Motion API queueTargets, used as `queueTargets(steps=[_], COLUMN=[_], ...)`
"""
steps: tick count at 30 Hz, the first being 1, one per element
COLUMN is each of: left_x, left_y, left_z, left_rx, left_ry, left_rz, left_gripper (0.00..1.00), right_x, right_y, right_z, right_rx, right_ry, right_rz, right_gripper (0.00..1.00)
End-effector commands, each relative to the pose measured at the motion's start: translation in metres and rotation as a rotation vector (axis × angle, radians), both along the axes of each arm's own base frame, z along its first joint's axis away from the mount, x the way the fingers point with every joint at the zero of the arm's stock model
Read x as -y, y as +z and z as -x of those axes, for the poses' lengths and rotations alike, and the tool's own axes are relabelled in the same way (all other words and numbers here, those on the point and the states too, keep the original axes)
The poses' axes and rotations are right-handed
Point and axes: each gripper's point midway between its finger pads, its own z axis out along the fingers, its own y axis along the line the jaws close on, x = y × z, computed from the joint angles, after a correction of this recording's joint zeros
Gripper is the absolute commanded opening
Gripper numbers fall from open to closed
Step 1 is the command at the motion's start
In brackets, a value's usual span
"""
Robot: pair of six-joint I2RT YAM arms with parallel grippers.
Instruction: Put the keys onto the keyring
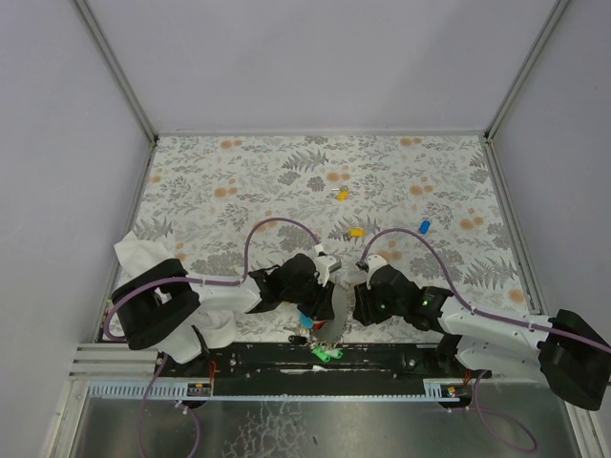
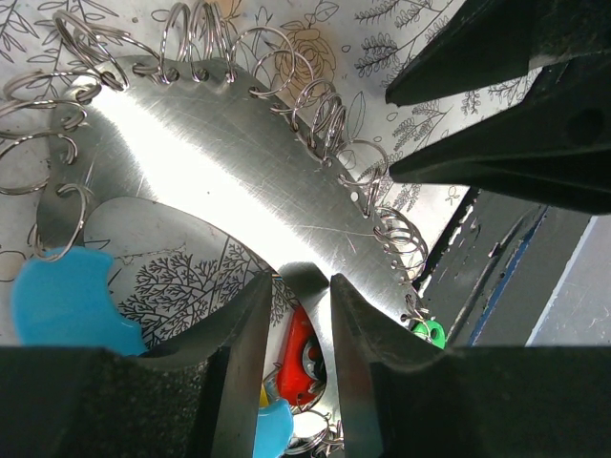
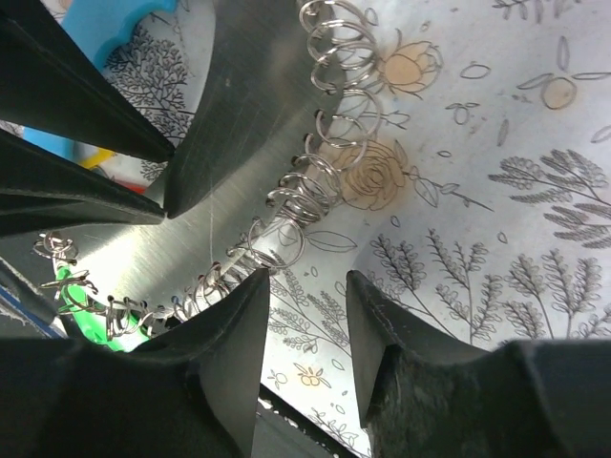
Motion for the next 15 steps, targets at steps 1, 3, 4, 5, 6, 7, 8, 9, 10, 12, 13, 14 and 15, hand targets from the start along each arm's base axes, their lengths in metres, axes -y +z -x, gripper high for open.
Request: queueTargets(steps=[1,3,4,5,6,7,8,9,10,12,13,14,15], left_x=[0.008,0.009,0.009,0.009,0.009,0.009,0.009,0.009,0.009,0.009,0.010,0.009,0.009], left_y=[0.004,0.005,0.005,0.005,0.005,0.005,0.006,0.006,0.007,0.008,0.009,0.009,0.009], left_z=[-0.003,-0.002,-0.002,-0.001,-0.001,-0.001,-0.001,-0.001,-0.001,-0.001,-0.001,-0.002,-0.002], left_rx=[0.021,0.021,0.019,0.019,0.017,0.018,0.020,0.020,0.020,0.022,0.025,0.026,0.023], left_ry=[-0.020,-0.027,-0.030,-0.033,-0.033,-0.034,-0.036,-0.036,-0.037,-0.036,-0.035,-0.033,-0.033], left_rz=[0.024,0.029,0.030,0.030,0.031,0.031,0.032,0.034,0.034,0.037,0.038,0.037,0.036], left_gripper=[0.31,0.31,0.31,0.31,0.31,0.31,0.31,0.31,0.31,0.30,0.31,0.30,0.31], right_x=[0.007,0.010,0.011,0.012,0.012,0.012,0.012,0.011,0.011,0.010,0.009,0.007,0.003], right_y=[0.011,0.011,0.012,0.011,0.012,0.011,0.011,0.011,0.010,0.014,0.016,0.018,0.021], right_z=[-0.013,-0.017,-0.018,-0.019,-0.020,-0.021,-0.022,-0.022,-0.021,-0.020,-0.019,-0.016,-0.012], right_rx=[0.066,0.086,0.093,0.095,0.097,0.098,0.099,0.098,0.093,0.094,0.090,0.087,0.085], right_ry=[-0.063,-0.086,-0.097,-0.103,-0.107,-0.111,-0.111,-0.111,-0.106,-0.086,-0.079,-0.060,-0.035], right_rz=[0.017,0.023,0.022,0.027,0.029,0.032,0.032,0.034,0.039,0.042,0.035,0.016,-0.016], right_gripper=[0.43,0.40,0.39,0.38,0.38,0.37,0.37,0.37,0.37,0.37,0.37,0.38,0.40])
